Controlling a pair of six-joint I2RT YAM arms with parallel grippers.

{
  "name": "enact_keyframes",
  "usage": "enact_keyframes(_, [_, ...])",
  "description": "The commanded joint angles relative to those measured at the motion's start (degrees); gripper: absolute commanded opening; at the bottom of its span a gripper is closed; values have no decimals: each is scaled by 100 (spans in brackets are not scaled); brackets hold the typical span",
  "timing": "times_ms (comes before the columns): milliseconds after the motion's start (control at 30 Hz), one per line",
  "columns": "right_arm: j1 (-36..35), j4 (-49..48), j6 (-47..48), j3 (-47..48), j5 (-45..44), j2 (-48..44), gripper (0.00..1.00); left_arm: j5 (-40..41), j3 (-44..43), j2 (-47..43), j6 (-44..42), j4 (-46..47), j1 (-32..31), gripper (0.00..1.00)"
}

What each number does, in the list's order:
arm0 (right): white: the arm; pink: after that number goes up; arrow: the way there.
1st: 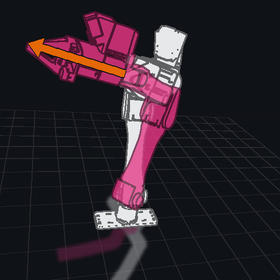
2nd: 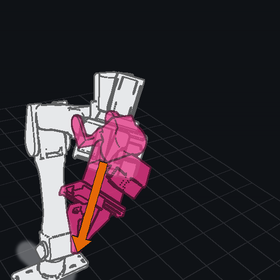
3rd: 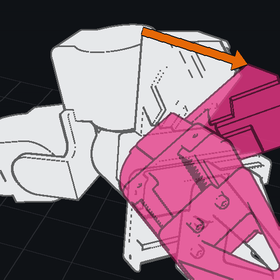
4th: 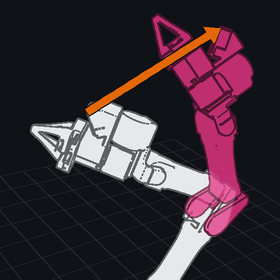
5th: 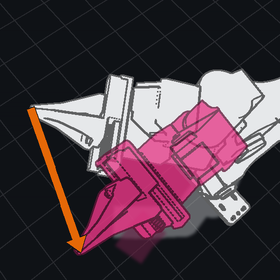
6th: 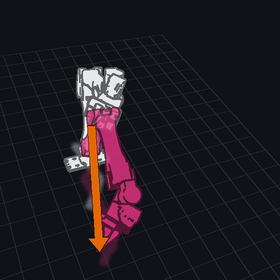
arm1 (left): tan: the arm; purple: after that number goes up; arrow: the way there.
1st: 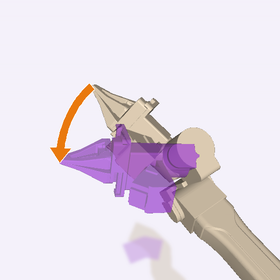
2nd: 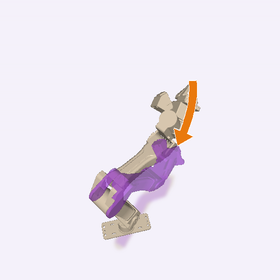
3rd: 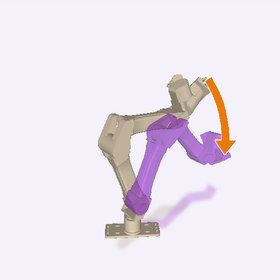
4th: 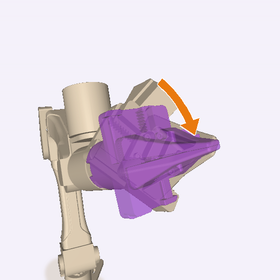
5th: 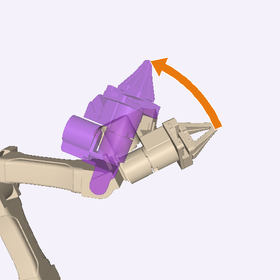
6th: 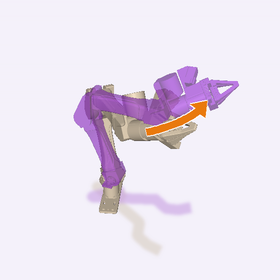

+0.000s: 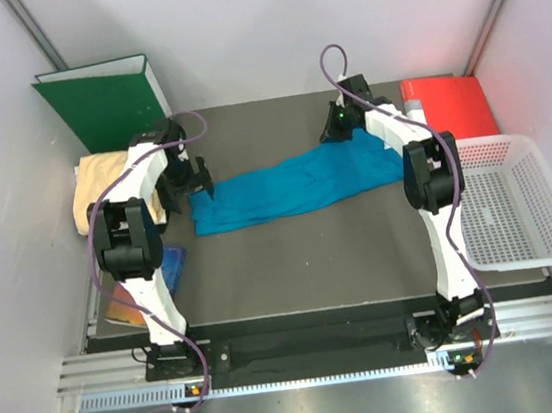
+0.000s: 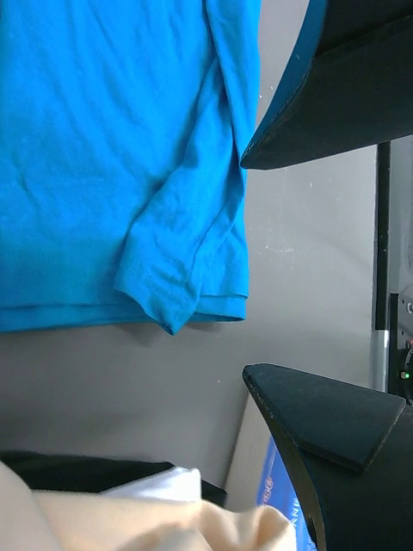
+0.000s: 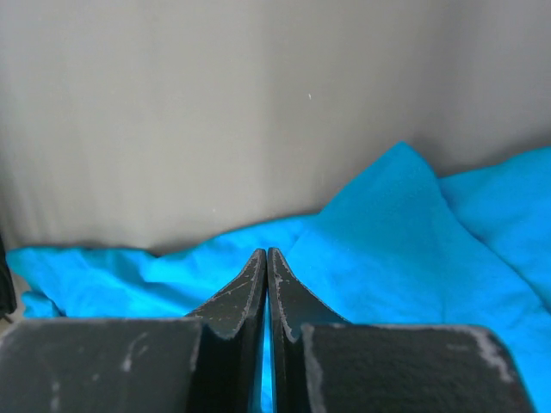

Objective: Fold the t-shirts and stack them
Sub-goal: Fold the tshirt

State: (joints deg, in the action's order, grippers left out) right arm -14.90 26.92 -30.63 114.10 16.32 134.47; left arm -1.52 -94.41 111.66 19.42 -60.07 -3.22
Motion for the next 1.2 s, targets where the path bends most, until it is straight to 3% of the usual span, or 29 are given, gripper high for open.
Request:
enact_keyframes(0, [-101,-222,-110,25,21,-158,2,-322,-393,58,-307,118,-12,99])
enact_keyframes(200, [4,-91,127,-783,-330,-1071,2,-621,-613,172,-413,364,-29,99])
enact_keyframes(300, [4,425,487,-907,-427,-1415,1,-709,-754,312,-404,435,-117,97])
enact_keyframes(367, [-5,717,610,-1021,-497,-1617,0,-578,-920,488,-448,426,-274,80])
enact_keyframes(400, [4,997,672,-1213,-585,-1687,0,-464,-991,567,-483,400,-336,32])
enact_keyframes(433, [22,1104,690,-1354,-629,-1870,0,-124,-1070,742,-483,330,-406,4])
enact_keyframes(467, [22,1149,708,-1538,-682,-1994,0,1,-1262,839,-474,277,-546,0])
enact_keyframes(600, [83,1219,760,-2679,-770,-2592,0,538,-1852,1454,-483,40,-864,0])
enact_keyframes(800, [110,1474,927,-3385,-928,-2901,0,1004,-2915,2491,-369,-531,-1084,0])
enact_keyframes(967, [110,1580,1059,-3465,-1323,-2673,0,1259,-3224,3063,-360,-690,-1110,0])
enact_keyframes(1167, [119,1379,1200,-2738,-1614,-1803,0,1707,-2988,3240,-299,-997,-1110,0])
